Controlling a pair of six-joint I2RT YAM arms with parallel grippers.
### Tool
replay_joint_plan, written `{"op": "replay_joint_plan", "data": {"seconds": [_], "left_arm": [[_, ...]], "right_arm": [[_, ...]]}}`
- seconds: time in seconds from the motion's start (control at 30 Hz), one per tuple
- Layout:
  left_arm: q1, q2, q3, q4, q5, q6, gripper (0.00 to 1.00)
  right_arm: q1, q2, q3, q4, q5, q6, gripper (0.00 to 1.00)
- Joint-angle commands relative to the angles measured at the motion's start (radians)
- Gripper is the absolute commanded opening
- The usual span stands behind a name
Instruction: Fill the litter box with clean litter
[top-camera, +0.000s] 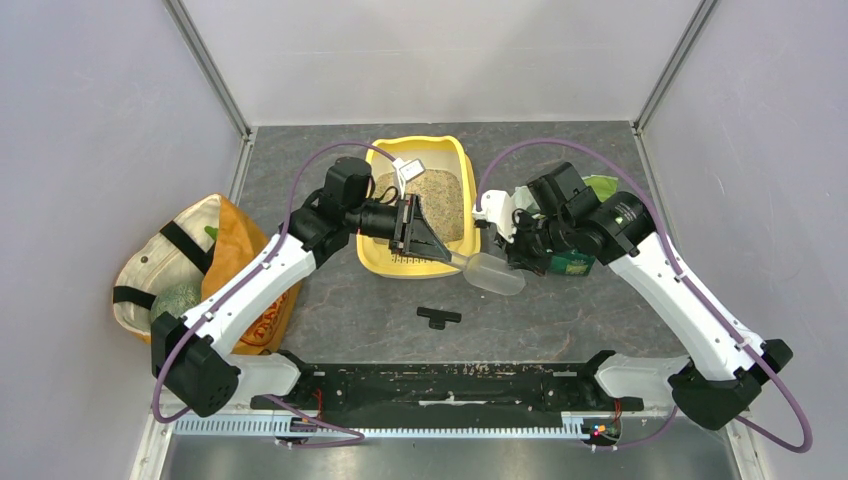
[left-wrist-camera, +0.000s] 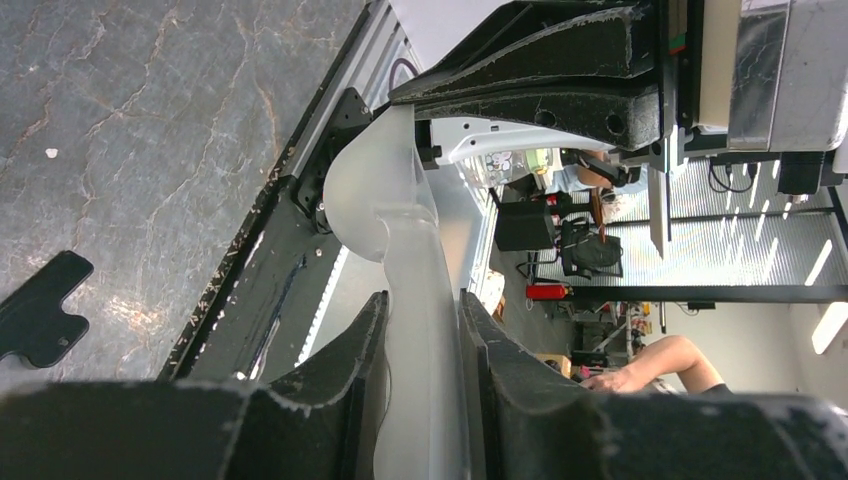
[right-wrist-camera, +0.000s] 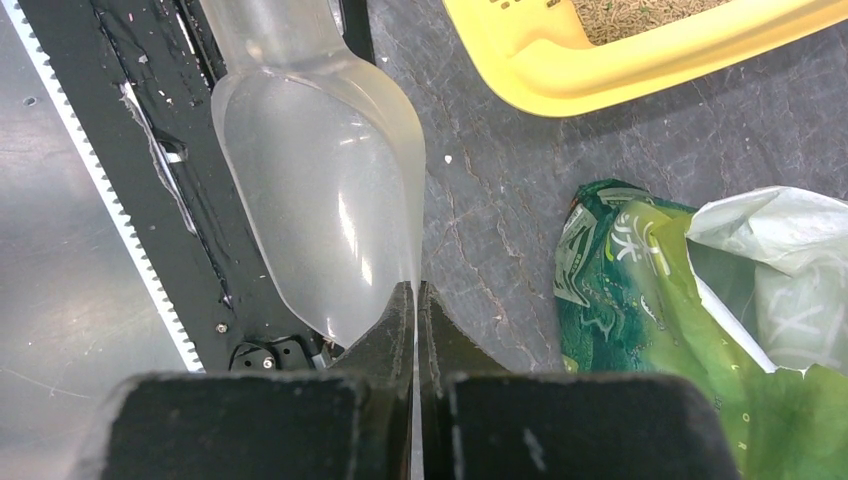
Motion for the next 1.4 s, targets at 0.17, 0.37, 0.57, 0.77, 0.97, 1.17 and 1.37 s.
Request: {"op": "replay_joint_plan", "data": {"seconds": [0.17,0.37,0.57,0.77,0.97,1.17,1.37], "left_arm": [[-0.003,-0.039,-0.027,0.100,0.020,-0.083,0.02],[0.055,-0.020,0.041,0.048,-0.057,-0.020,0.02],[0.109,0.053,0.172,0.018,-0.098,0.037,0.02],[0.134,0.148,0.323,-0.040,-0.180,0.092,0.02],[0.134,0.210,0.418,-0.070,-0.200,0.117,0.02],[0.132,0.219,0.403,-0.030,-0.193,0.108,0.02],[0.090,0.268,0.445,-0.053,-0.204,0.118,0.02]], "right_arm": [[0.003,-0.005,0.030,0.059,0.034,0.035,0.01],[-0.106,-0.044,0.127,0.088,-0.003,0.156,0.75],[-0.240,-0.058,0.270,0.045,0.003,0.224,0.89],[-0.511,-0.062,0.271,0.013,-0.017,0.039,0.90],[-0.795,-0.005,0.248,0.005,-0.181,-0.151,0.92],[-0.975,0.089,0.203,-0.009,-0.416,-0.357,0.97],[-0.966,0.157,0.139,-0.111,-0.617,-0.578,0.84]]}}
